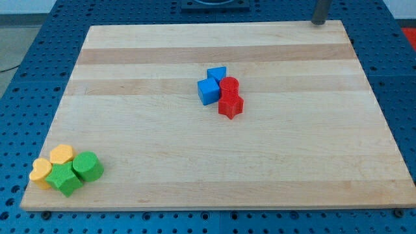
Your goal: Move your arm towards the yellow hexagon
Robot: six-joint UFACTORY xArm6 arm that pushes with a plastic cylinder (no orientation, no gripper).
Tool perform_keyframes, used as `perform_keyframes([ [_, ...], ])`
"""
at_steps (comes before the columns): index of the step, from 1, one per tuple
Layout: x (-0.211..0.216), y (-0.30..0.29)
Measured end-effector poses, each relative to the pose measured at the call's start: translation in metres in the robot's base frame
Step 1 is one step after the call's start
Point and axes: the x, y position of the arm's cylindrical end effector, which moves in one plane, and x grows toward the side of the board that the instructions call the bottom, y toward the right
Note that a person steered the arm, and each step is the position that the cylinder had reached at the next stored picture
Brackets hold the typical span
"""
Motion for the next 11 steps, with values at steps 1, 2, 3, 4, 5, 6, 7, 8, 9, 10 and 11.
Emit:
perform_keyframes([
  [1,0.0,-0.001],
  [2,0.0,-0.025],
  [3,0.0,-0.077],
  [4,0.016,-0.146],
  [5,0.029,-0.218],
  [6,0.041,-0.287],
  [7,0.085,-0.334],
  [8,0.139,-0.377],
  [9,0.208,-0.4],
  [10,0.244,-0.36],
  [11,0.262,-0.328],
])
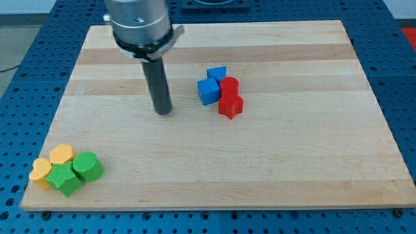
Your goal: Move your arm towards the yellow hexagon
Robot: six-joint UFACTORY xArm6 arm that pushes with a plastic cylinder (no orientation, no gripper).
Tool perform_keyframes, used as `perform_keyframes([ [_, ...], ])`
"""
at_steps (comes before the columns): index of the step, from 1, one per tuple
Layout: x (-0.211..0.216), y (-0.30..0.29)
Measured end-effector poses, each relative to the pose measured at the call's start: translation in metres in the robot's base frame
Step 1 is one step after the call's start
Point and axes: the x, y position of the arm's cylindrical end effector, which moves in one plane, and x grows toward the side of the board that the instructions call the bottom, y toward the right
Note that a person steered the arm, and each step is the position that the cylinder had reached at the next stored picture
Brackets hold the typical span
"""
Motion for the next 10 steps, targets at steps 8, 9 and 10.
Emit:
perform_keyframes([
  [8,0.033,-0.036],
  [9,0.031,-0.113],
  [10,0.031,-0.19],
])
